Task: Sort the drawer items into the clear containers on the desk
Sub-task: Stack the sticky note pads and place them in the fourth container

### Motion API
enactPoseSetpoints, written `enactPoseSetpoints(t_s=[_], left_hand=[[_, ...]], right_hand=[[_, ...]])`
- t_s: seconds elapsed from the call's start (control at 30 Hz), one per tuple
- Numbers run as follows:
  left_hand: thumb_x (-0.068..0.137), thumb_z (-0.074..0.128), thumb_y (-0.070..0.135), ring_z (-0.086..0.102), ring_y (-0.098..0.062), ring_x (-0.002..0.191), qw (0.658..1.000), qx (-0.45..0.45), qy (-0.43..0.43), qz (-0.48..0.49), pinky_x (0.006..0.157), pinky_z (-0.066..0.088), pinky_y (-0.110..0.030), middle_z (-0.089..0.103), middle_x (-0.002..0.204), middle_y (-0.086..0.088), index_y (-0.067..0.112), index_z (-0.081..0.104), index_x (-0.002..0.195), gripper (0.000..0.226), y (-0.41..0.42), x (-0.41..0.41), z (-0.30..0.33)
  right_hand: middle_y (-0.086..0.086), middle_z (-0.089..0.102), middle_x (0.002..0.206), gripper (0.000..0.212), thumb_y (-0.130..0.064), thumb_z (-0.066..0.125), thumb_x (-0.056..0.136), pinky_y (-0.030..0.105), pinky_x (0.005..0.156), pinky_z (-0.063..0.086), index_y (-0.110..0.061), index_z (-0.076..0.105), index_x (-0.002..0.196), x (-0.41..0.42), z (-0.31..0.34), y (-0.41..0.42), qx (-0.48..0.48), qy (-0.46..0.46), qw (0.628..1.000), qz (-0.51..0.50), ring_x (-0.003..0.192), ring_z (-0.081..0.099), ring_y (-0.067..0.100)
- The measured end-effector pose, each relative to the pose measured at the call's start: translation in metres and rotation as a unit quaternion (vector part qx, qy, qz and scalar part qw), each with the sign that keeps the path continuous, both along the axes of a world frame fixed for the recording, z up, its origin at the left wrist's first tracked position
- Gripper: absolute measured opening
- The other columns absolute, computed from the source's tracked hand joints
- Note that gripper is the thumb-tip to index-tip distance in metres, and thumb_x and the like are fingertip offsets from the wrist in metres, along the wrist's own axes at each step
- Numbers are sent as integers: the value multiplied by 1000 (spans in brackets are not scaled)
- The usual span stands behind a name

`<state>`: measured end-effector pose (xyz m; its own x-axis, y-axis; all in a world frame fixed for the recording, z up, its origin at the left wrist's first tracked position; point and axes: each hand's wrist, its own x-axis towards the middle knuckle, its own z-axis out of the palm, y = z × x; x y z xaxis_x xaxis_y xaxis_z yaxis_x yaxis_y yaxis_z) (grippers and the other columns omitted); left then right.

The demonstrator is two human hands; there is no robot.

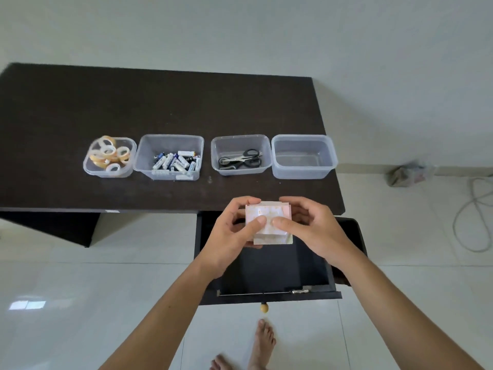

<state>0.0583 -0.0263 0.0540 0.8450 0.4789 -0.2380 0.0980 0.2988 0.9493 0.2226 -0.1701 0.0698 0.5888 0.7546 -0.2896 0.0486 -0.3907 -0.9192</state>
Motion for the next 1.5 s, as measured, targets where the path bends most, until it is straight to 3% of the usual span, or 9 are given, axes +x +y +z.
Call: enactPoseSetpoints(t_s=[0.2,0.33,0.53,0.77,0.93,1.1,1.27,1.37,1.5], left_hand=[[83,83,44,72,-12,112,995,69,61,40,90,64,-34,73,124,5,38,48,145,72,-12,31,43],[88,85,27,74,-6,109,996,59,59,33,83,61,-23,78,117,8,25,66,130,47,-10,62,61],[90,82,24,74,0,102,995,63,70,38,75,58,-18,76,118,7,20,63,134,48,-4,127,58],[94,79,29,72,-12,112,989,93,104,43,86,61,-24,74,125,5,21,63,137,47,27,206,36],[96,76,26,67,-14,119,984,72,156,41,95,61,-34,71,129,5,21,56,144,52,53,242,8],[95,77,17,72,-14,111,972,97,214,11,90,61,-32,76,116,7,23,65,128,35,68,252,-15],[97,73,25,73,-21,95,921,183,341,-27,72,60,-30,72,111,-2,18,60,126,33,75,270,-29],[98,68,34,72,-26,94,899,192,391,-36,79,64,-41,68,119,-8,19,50,143,50,72,278,-32],[98,70,33,73,-22,87,896,185,402,-20,71,65,-38,69,118,-6,23,51,148,54,73,279,-31]], right_hand=[[-10,78,116,67,-53,90,72,44,102,61,-31,70,131,18,38,-17,6,-4,999,-44,110,74,10],[-9,79,117,73,-56,90,67,44,103,60,-29,70,131,47,54,-21,21,-4,998,-51,111,75,10],[-11,79,116,72,-57,90,68,44,104,59,-34,70,133,111,54,-12,5,-8,998,-56,110,75,10],[-11,79,115,49,-43,90,77,40,100,61,-35,69,121,182,34,24,-28,27,996,-81,109,74,8],[-10,77,119,51,-42,86,83,39,98,62,-29,67,128,216,7,59,-66,20,997,-45,109,73,9],[-11,70,124,51,-31,82,92,23,90,59,-26,59,138,232,-13,77,-124,1,992,26,113,68,8],[-4,70,127,53,-26,81,92,47,102,59,-25,57,139,241,-28,95,-178,-6,982,59,115,68,18],[-1,67,132,58,-26,81,93,48,104,57,-22,54,145,242,-32,102,-202,-3,978,49,117,66,20],[-2,67,131,56,-23,78,96,41,101,58,-19,53,147,239,-33,103,-207,-11,977,47,116,65,19]])
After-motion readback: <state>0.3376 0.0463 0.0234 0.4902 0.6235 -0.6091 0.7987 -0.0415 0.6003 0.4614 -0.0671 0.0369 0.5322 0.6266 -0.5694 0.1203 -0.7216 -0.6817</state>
